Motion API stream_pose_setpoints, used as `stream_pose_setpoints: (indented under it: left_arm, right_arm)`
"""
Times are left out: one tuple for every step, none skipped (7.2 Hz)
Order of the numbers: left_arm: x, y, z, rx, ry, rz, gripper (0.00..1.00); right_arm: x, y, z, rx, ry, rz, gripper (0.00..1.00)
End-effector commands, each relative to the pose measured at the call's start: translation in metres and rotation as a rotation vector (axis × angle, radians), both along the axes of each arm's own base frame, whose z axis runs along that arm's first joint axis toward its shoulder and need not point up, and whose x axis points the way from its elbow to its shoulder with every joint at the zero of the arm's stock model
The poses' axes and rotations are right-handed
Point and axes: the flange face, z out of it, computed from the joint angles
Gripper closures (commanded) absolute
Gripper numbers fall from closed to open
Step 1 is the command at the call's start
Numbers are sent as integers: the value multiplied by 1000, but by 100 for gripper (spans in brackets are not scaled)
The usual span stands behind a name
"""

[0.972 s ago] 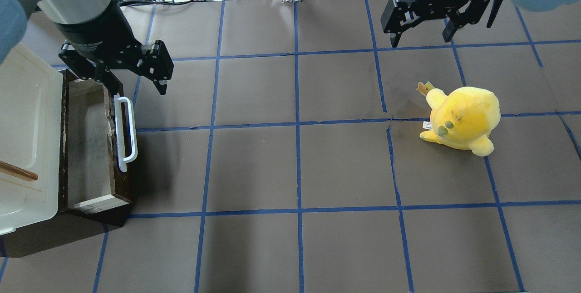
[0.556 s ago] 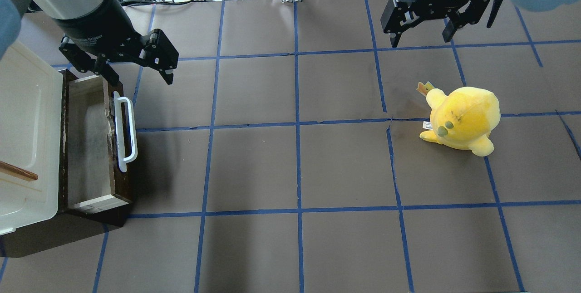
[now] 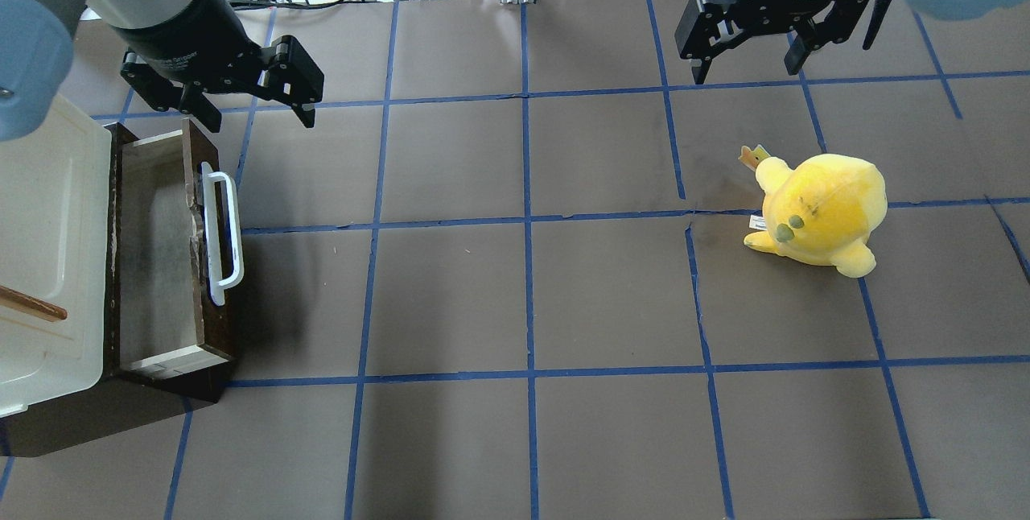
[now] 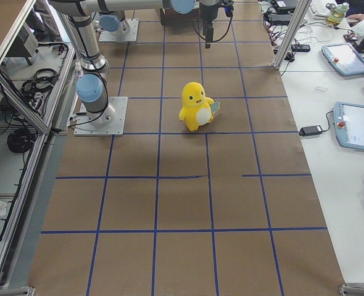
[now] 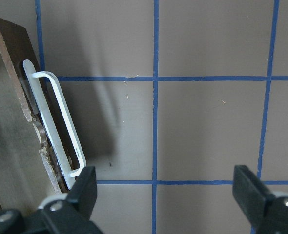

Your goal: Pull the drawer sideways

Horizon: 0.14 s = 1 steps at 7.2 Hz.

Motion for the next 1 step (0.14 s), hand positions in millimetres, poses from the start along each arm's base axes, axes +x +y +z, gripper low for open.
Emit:
stream_pose_setpoints:
  left_arm:
    - [0,-1,0,-10,4,2,0]
  right_arm:
    - [0,0,0,0,-1,0,0]
